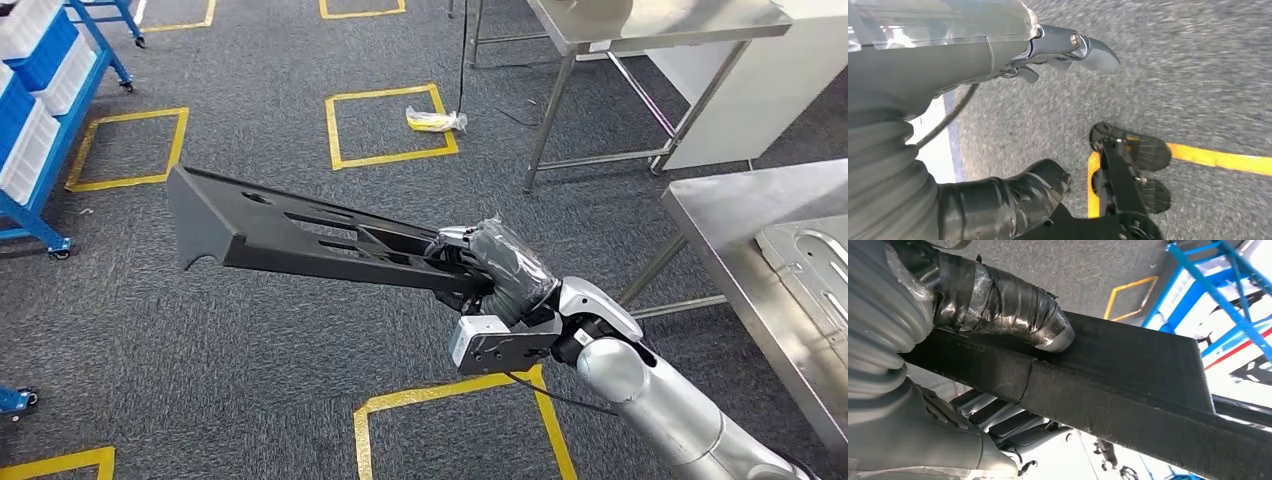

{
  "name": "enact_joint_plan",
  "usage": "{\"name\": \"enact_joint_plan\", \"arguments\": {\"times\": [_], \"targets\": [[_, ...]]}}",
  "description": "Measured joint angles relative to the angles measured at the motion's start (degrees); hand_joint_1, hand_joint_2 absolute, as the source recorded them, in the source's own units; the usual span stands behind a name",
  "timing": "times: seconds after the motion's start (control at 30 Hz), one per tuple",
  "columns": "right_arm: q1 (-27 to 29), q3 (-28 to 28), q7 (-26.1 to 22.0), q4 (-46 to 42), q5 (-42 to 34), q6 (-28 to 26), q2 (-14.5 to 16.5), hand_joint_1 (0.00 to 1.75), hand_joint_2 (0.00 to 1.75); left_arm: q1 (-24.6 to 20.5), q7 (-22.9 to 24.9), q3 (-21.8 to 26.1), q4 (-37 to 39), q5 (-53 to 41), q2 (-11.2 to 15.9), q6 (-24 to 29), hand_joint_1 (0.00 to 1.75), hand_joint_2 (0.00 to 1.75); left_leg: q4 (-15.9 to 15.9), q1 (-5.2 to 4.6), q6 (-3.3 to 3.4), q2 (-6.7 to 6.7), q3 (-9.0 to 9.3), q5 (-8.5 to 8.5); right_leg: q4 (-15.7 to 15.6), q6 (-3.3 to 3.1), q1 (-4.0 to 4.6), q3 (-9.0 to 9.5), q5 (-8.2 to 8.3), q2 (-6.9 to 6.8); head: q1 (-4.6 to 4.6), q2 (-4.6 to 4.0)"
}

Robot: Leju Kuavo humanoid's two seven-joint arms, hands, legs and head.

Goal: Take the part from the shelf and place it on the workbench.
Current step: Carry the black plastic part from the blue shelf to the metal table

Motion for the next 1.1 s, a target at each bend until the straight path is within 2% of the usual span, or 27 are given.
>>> {"name": "enact_joint_plan", "arguments": {"times": [0.07, 0.1, 0.13, 0.2, 0.27, 0.3, 0.33, 0.37, 0.4, 0.47, 0.5, 0.57, 0.6, 0.63, 0.7, 0.77, 0.8, 0.83, 0.87, 0.9, 0.93, 0.97, 1.0, 1.03, 1.07, 1.1], "targets": [[0.06, -0.02, 0.12, 0.01, 0.14, -0.08, -0.21, 1.75, 1.75, -0.22, 0.01, 0.02, 0.00, 0.05, -0.09, -0.05, 0.00, 1.75, -0.78, 0.07, 0.12, 1.16, 0.40, 0.29, -0.07, 0.67, -0.21, -0.33, 0.19, 0.83, -0.02, 0.00], [0.05, -0.03, 0.20, 0.01, 0.24, -0.11, -0.37, 1.75, 1.75, -0.24, 0.05, 0.04, 0.00, 0.05, -0.15, -0.08, 0.00, 1.75, -1.28, 0.18, 0.31, 1.86, 0.67, 0.52, 0.29, 0.95, -0.12, -0.53, -0.14, 0.08, 0.03, 0.00], [0.00, -0.04, 0.27, 0.01, 0.34, -0.15, -0.52, 1.75, 1.75, -0.20, 0.09, 0.05, 0.00, 0.05, -0.21, -0.10, 0.00, 1.75, -1.80, 0.31, 0.50, 2.62, 0.95, 0.75, 1.52, 1.24, -0.02, -1.11, -1.04, -1.32, 0.05, 0.00], [-0.08, -0.05, 0.42, 0.04, 0.42, -0.19, -0.64, 1.75, 1.75, -0.04, 0.12, 0.09, 0.00, 0.05, -0.24, -0.10, 0.00, 1.75, -2.31, 0.39, 0.74, 4.07, 1.25, 0.90, 7.10, 1.87, -0.22, -3.81, -4.19, -4.64, 0.12, 0.00], [0.02, -0.06, 0.61, 0.15, 0.68, -0.24, -0.65, 1.75, 1.75, 0.05, 0.12, 0.15, 0.00, 0.05, -0.22, -0.09, 0.00, 1.75, -2.34, 0.39, 0.73, 5.42, 1.26, 0.76, 13.15, 2.52, -0.92, -6.89, -6.59, -5.72, 0.13, 0.00], [0.08, -0.06, 0.77, 0.25, 1.04, -0.30, -0.67, 1.75, 1.75, 0.07, 0.14, 0.19, 0.00, 0.05, -0.22, -0.09, 0.00, 1.75, -2.32, 0.42, 0.64, 6.17, 1.29, 0.64, 14.15, 2.83, -1.31, -7.46, -6.44, -5.91, 0.11, 0.00], [0.11, -0.06, 0.97, 0.34, 1.52, -0.41, -0.72, 1.75, 1.75, 0.07, 0.18, 0.21, 0.00, 0.04, -0.22, -0.10, 0.00, 1.75, -2.30, 0.46, 0.52, 6.82, 1.34, 0.52, 13.58, 3.10, -1.63, -7.21, -5.57, -6.10, 0.11, 0.00], [0.10, -0.06, 1.25, 0.42, 2.24, -0.65, -0.83, 1.75, 1.75, 0.05, 0.25, 0.24, 0.00, 0.03, -0.22, -0.15, 0.00, 1.75, -2.23, 0.53, 0.30, 7.56, 1.44, 0.33, 10.85, 3.38, -1.94, -5.77, -3.77, -6.58, 0.10, 0.00], [0.04, -0.06, 1.56, 0.46, 3.10, -0.99, -1.00, 1.75, 1.75, 0.04, 0.34, 0.27, 0.00, 0.00, -0.22, -0.20, 0.00, 1.75, -2.12, 0.56, -0.01, 8.17, 1.57, 0.09, 6.92, 3.58, -2.07, -3.73, -2.00, -7.77, 0.11, 0.00], [-0.19, -0.07, 2.57, 0.55, 5.88, -2.25, -1.38, 1.75, 1.75, 0.03, 0.55, 0.33, -0.01, -0.09, -0.22, -0.35, 0.00, 1.75, -1.78, 0.38, -0.80, 9.20, 1.80, -0.46, 0.75, 3.36, -1.61, -0.49, 0.01, -9.89, 0.10, 0.00], [-0.33, -0.08, 3.53, 0.68, 8.36, -3.38, -1.71, 1.75, 1.75, 0.01, 0.71, 0.37, -0.02, -0.23, -0.21, -0.44, 0.00, 1.75, -1.67, 0.27, -1.18, 9.70, 1.92, -0.70, -0.28, 3.02, -1.28, -0.04, -0.02, -10.36, 0.09, 0.00], [-0.68, -0.13, 5.88, 1.16, 14.13, -5.90, -2.75, 1.75, 1.75, -0.03, 1.13, 0.40, -0.04, -0.50, -0.21, -0.68, 0.00, 1.75, -1.61, 0.25, -1.84, 10.73, 2.22, -1.10, -0.40, 2.17, -0.99, -0.05, -0.17, -9.25, 0.07, 0.00], [-0.93, -0.20, 7.08, 1.53, 16.96, -7.08, -3.44, 1.75, 1.75, -0.07, 1.35, 0.40, -0.07, -0.65, -0.22, -0.81, 0.00, 1.75, -1.24, 0.39, -2.15, 10.32, 2.25, -1.52, -0.55, 1.80, -1.04, 0.07, -0.14, -8.64, 0.07, 0.00], [-1.32, -0.36, 7.94, 2.01, 18.78, -7.84, -4.13, 1.75, 1.75, -0.09, 1.49, 0.40, -0.09, -0.73, -0.22, -0.91, 0.00, 1.75, -0.07, 0.53, -2.35, 9.23, 1.86, -2.42, -0.74, 1.37, -1.13, 0.26, -0.08, -8.04, 0.07, 0.00], [-2.12, -0.84, 9.08, 3.11, 20.78, -8.79, -5.23, 1.75, 1.75, -0.02, 1.69, 0.42, -0.12, -0.89, -0.22, -1.07, 0.00, 1.75, 5.79, 0.73, -2.46, 6.07, -0.84, -5.64, -0.98, 0.64, -1.26, 0.58, -0.02, -6.89, 0.06, 0.00], [-2.53, -1.39, 9.64, 4.25, 21.58, -9.23, -6.04, 1.75, 1.75, 0.15, 1.84, 0.44, -0.12, -0.92, -0.22, -1.24, 0.00, 1.75, 13.71, 0.69, -2.32, 4.84, -5.10, -8.54, -0.92, 0.30, -1.05, 0.67, -0.10, -5.50, 0.07, 0.00], [-2.57, -1.59, 9.85, 4.75, 21.91, -9.31, -6.40, 1.75, 1.75, 0.21, 1.89, 0.44, -0.13, -0.89, -0.22, -1.35, 0.00, 1.75, 15.87, 0.65, -2.19, 4.72, -6.56, -8.56, -0.86, 0.22, -0.91, 0.75, -0.16, -4.69, 0.06, 0.00], [-2.57, -1.81, 10.09, 5.21, 22.37, -9.35, -6.81, 1.75, 1.75, 0.24, 1.95, 0.45, -0.13, -0.85, -0.20, -1.49, 0.00, 1.75, 15.92, 0.63, -2.00, 4.63, -7.11, -7.45, -0.78, 0.18, -0.79, 0.85, -0.25, -3.85, 0.06, 0.00], [-2.58, -2.06, 10.39, 5.57, 22.93, -9.39, -7.19, 1.75, 1.75, 0.26, 2.02, 0.48, -0.14, -0.83, -0.17, -1.63, 0.00, 1.75, 13.66, 0.60, -1.73, 4.36, -6.57, -5.32, -0.68, 0.18, -0.73, 0.97, -0.37, -3.05, 0.06, 0.00], [-2.58, -2.42, 10.77, 5.85, 23.58, -9.48, -7.61, 1.75, 1.75, 0.29, 2.12, 0.53, -0.17, -0.82, -0.14, -1.76, 0.00, 1.75, 9.73, 0.58, -1.43, 3.60, -5.23, -2.66, -0.55, 0.24, -0.73, 1.09, -0.52, -2.27, 0.06, 0.00], [-2.61, -2.84, 11.14, 6.04, 24.22, -9.64, -7.96, 1.75, 1.75, 0.35, 2.24, 0.63, -0.20, -0.86, -0.09, -1.87, 0.00, 1.75, 5.84, 0.61, -1.14, 2.43, -3.68, -0.70, -0.36, 0.41, -0.68, 1.09, -0.70, -1.55, 0.07, 0.00], [-2.65, -3.23, 11.50, 6.19, 24.72, -9.84, -8.25, 1.75, 1.75, 0.38, 2.34, 0.74, -0.24, -0.92, -0.06, -1.97, 0.00, 1.75, 2.77, 0.65, -0.96, 1.46, -2.40, 0.50, -0.18, 0.62, -0.72, 0.98, -0.82, -0.86, 0.08, 0.00], [-2.69, -3.57, 11.80, 6.32, 25.11, -10.06, -8.56, 1.75, 1.75, 0.40, 2.43, 0.86, -0.27, -0.98, -0.04, -2.03, 0.00, 1.75, 0.96, 0.62, -0.82, 0.79, -1.61, 0.92, -0.09, 0.93, -0.81, 0.80, -0.85, -0.22, 0.08, 0.00], [-2.67, -3.82, 12.00, 6.42, 25.36, -10.25, -8.84, 1.75, 1.75, 0.37, 2.48, 0.95, -0.28, -1.04, -0.03, -2.06, 0.00, 1.75, 0.46, 0.55, -0.73, 0.74, -1.29, 0.69, -0.10, 1.30, -0.96, 0.62, -0.80, 0.40, 0.08, 0.00], [-2.62, -4.07, 12.16, 6.49, 25.52, -10.35, -9.21, 1.75, 1.75, 0.30, 2.50, 1.01, -0.29, -1.07, -0.04, -2.09, 0.00, 1.75, 0.09, 0.52, -0.57, 1.30, -1.13, 0.72, -0.20, 1.69, -1.09, 0.49, -0.71, 0.98, 0.08, 0.00], [-2.52, -4.37, 12.25, 6.53, 25.65, -10.43, -9.62, 1.75, 1.75, 0.24, 2.51, 1.04, -0.31, -1.09, -0.07, -2.10, 0.00, 1.75, -0.27, 0.53, -0.27, 1.91, -0.96, 0.87, -0.19, 2.03, -1.17, 0.44, -0.78, 0.83, 0.07, 0.00]]}}
